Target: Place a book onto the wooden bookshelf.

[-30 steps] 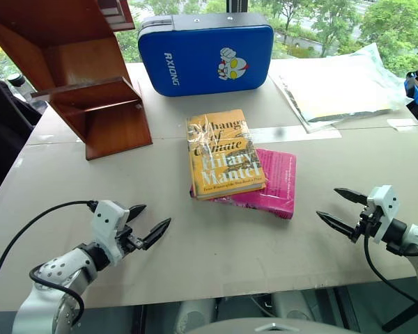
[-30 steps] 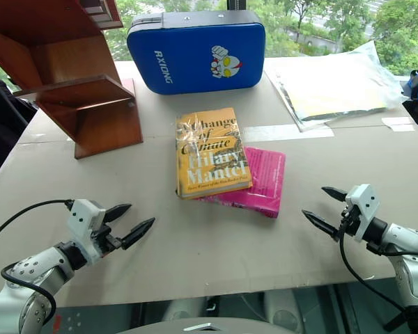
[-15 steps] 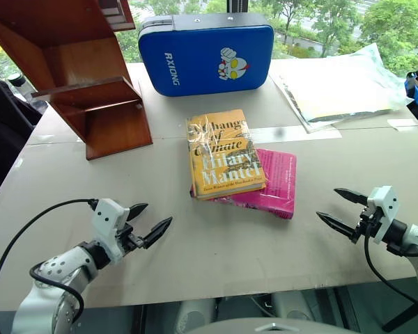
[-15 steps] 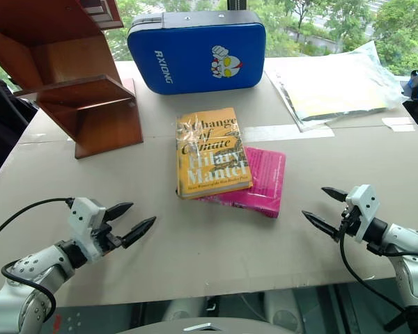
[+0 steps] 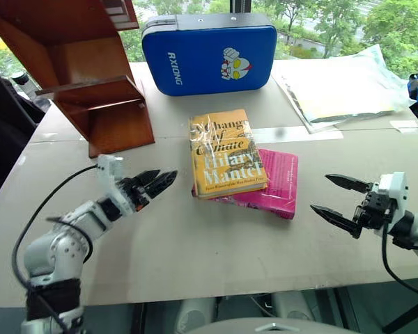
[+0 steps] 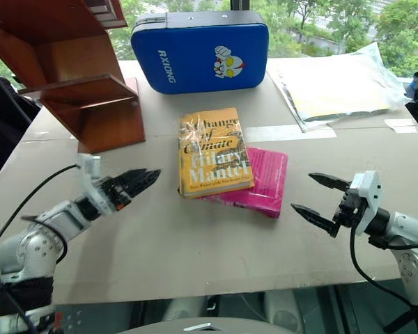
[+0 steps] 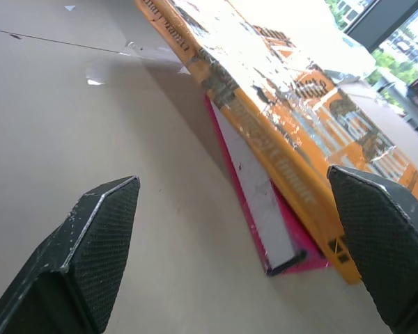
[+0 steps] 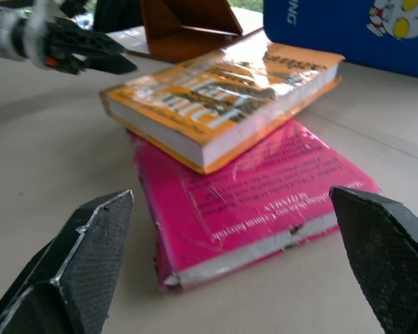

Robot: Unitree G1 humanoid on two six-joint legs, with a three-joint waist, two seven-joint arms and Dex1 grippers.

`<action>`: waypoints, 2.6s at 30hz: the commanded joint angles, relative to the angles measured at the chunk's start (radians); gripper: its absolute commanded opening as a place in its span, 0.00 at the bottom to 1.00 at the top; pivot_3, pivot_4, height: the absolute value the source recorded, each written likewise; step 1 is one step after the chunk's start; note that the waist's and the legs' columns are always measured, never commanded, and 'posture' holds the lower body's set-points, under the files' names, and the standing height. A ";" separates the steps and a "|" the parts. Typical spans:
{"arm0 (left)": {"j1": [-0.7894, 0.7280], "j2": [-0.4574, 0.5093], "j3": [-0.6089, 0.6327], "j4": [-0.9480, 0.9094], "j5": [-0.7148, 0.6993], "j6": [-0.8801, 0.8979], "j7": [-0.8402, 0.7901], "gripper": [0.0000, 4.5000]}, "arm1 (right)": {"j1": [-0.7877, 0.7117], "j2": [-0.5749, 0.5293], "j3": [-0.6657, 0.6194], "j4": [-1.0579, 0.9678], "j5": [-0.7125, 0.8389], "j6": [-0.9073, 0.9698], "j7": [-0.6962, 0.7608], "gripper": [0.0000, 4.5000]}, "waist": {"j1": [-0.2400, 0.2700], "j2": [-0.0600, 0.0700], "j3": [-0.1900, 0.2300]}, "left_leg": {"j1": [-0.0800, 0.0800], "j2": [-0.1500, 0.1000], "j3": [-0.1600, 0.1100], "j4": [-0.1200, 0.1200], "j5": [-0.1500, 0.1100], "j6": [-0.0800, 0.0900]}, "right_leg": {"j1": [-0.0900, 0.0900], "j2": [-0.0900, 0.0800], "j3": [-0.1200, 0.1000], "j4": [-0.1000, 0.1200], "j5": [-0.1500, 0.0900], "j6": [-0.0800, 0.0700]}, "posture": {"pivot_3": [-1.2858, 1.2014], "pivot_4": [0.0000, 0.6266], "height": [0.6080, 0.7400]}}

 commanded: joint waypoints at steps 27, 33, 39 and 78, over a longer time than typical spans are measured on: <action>-0.643 -0.053 -0.115 0.951 0.113 0.454 -0.327 0.94 | 0.056 -0.062 -0.152 -0.303 0.190 0.164 -0.165 1.00 | 0.003 -0.003 0.000 | -0.001 -0.002 0.000 0.001 0.000 0.000 | 0.000 -0.001 -0.001 0.002 0.002 -0.002 | 0.52 0.24 1.00; -0.653 -0.055 -0.090 0.972 0.131 0.448 -0.336 0.33 | 0.039 -0.049 -0.166 -0.289 0.221 0.173 -0.196 1.00 | 0.004 -0.003 0.000 | -0.001 -0.002 -0.001 0.001 0.000 0.000 | 0.000 -0.001 -0.001 0.002 0.003 -0.001 | 0.52 0.24 1.00; -0.636 -0.043 -0.041 0.953 0.122 0.462 -0.327 0.00 | 0.035 -0.049 -0.168 -0.282 0.226 0.170 -0.198 1.00 | 0.002 -0.004 0.000 | -0.001 -0.001 -0.001 0.001 0.000 0.000 | 0.000 -0.001 -0.001 0.002 0.004 0.001 | 0.52 0.24 1.00; -0.129 -0.643 0.444 -0.180 -0.220 0.486 0.601 0.61 | 0.010 -0.018 -0.121 -0.231 0.148 0.133 -0.153 1.00 | 0.003 -0.006 0.000 | 0.000 -0.002 -0.002 0.002 0.000 0.000 | 0.001 -0.002 0.001 0.002 0.002 -0.003 | 0.52 0.24 1.00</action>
